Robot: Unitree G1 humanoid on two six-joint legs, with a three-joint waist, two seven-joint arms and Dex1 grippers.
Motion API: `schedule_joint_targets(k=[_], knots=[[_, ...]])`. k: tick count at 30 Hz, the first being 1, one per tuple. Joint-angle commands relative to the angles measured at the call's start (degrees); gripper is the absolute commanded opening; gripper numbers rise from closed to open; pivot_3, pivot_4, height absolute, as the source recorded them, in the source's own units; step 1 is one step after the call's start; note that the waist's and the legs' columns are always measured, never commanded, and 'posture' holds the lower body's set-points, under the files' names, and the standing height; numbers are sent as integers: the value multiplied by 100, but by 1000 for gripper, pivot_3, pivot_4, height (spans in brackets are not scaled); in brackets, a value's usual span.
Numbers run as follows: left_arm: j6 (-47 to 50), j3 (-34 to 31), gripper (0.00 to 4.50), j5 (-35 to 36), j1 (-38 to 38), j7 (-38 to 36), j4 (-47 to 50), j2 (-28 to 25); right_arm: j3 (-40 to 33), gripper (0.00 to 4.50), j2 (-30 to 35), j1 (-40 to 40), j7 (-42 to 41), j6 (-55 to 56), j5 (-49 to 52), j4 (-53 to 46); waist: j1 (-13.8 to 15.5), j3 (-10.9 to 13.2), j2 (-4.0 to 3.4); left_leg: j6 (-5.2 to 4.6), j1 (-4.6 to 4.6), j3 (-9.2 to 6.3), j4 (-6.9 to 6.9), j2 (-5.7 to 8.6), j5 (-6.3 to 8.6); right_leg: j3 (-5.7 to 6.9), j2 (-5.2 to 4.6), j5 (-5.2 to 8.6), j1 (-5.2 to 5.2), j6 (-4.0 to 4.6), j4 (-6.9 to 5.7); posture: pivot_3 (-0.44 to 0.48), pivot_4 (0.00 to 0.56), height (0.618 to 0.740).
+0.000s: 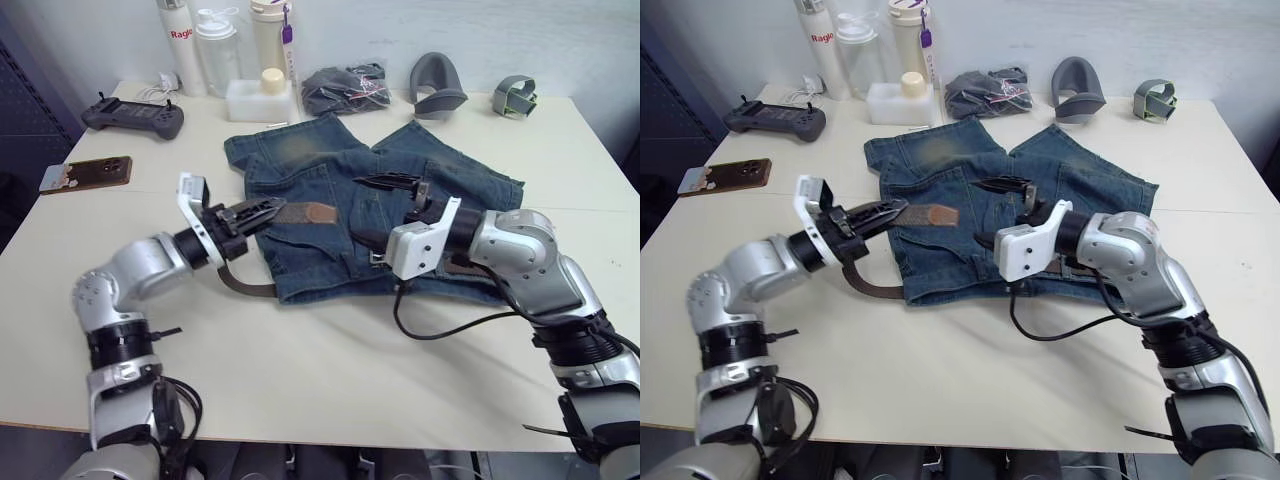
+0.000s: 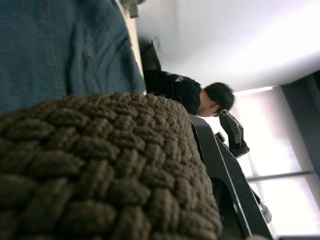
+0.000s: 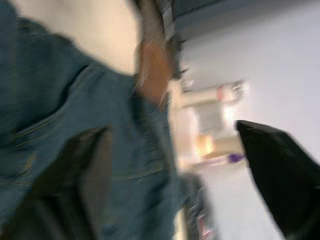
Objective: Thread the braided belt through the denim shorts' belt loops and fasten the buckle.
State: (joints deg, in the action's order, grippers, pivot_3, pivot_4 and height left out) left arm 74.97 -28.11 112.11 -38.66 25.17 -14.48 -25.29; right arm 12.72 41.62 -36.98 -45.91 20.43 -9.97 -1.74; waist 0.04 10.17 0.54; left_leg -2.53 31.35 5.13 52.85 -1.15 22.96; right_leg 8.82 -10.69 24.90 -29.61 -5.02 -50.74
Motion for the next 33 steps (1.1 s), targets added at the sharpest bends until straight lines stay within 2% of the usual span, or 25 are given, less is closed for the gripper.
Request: schedule_joint_targets(k=[1,4,6,8,14,15,16,17,18,22,23,24,26,28,33], knots=[[84,-218,0,89,-193,-200,-135,-312,-270,4427,15,14,-322,-750,531,117,-3,0,0,1,1,1,0,0,1,0,-1,0,0,0,1,0,150,648],[168,-165,0,89,-95,-280,-194,-529,-136,4427,-73,-30,-1176,-2140,1448,-43,-5,0,0,1,-1,0,-1,-1,1,-1,-1,1,-1,1,-1,0,150,648],[200,-70,0,89,25,-317,-204,-666,70,4427,45,-55,-1768,-2575,1671,-190,-9,0,-1,2,0,0,-2,-4,1,0,1,1,-1,3,1,0,150,648],[191,9,0,89,104,-357,-195,-764,147,4427,88,-74,-2026,-2798,1715,-266,-8,0,-1,3,-1,-1,-6,-4,2,0,1,2,-1,3,5,0,150,648],[13,273,0,89,530,-470,116,-969,539,4427,-452,-169,-1828,-2695,1293,70,-10,0,-1,7,-5,-2,-7,-5,4,0,-3,1,1,3,8,0,150,648],[-6,298,0,89,571,-486,152,-984,613,4054,-539,-189,-1771,-2655,1184,175,-10,0,-1,8,-4,-2,-8,-4,4,0,-4,2,0,3,8,0,150,648],[-25,317,0,89,598,-500,179,-995,665,3926,-590,-201,-1736,-2634,1102,246,-13,0,-1,10,-4,-3,-8,-5,5,0,-3,1,0,3,8,0,150,648],[-49,337,0,89,620,-516,203,-1005,691,3491,-627,-209,-1718,-2614,1044,296,-13,0,-1,11,-4,-2,-8,-4,5,0,-3,1,0,3,8,0,150,648],[-91,345,0,89,633,-516,225,-1009,775,3326,-663,-232,-1664,-2570,892,394,-13,0,0,12,-4,-2,-8,-4,5,0,-3,1,0,3,9,0,150,648],[-193,364,0,89,665,-533,263,-1048,930,1500,-906,-369,-1380,-2471,581,732,-6,0,0,12,-3,-3,-7,-1,6,1,-6,1,0,3,9,0,150,648],[-212,372,0,89,675,-535,267,-1067,903,1265,-1030,-429,-1260,-2481,585,814,-12,0,0,12,-3,-3,-7,-1,6,1,-7,1,0,3,9,0,150,648],[-235,380,0,89,681,-530,267,-1089,863,757,-1160,-495,-1135,-2504,604,897,-16,0,-1,12,-4,-2,-7,0,6,1,-7,1,1,2,10,0,150,648],[-322,426,0,89,686,-518,264,-1181,785,208,-1453,-693,-742,-2430,542,1219,-21,-1,0,12,-6,-3,-7,-1,5,1,-6,1,2,2,9,0,150,648],[-378,486,0,-50,623,-564,211,-1308,740,72,-1715,-867,-395,-2360,462,1595,-31,-1,0,14,-6,-3,-8,-2,6,1,-4,1,2,3,8,0,150,648],[-734,641,0,-1405,-11,-1180,-344,-1632,723,72,-2437,-1375,531,-1896,200,2868,-134,0,0,23,-2,0,-9,-5,4,1,2,4,-8,7,-3,0,150,648]])
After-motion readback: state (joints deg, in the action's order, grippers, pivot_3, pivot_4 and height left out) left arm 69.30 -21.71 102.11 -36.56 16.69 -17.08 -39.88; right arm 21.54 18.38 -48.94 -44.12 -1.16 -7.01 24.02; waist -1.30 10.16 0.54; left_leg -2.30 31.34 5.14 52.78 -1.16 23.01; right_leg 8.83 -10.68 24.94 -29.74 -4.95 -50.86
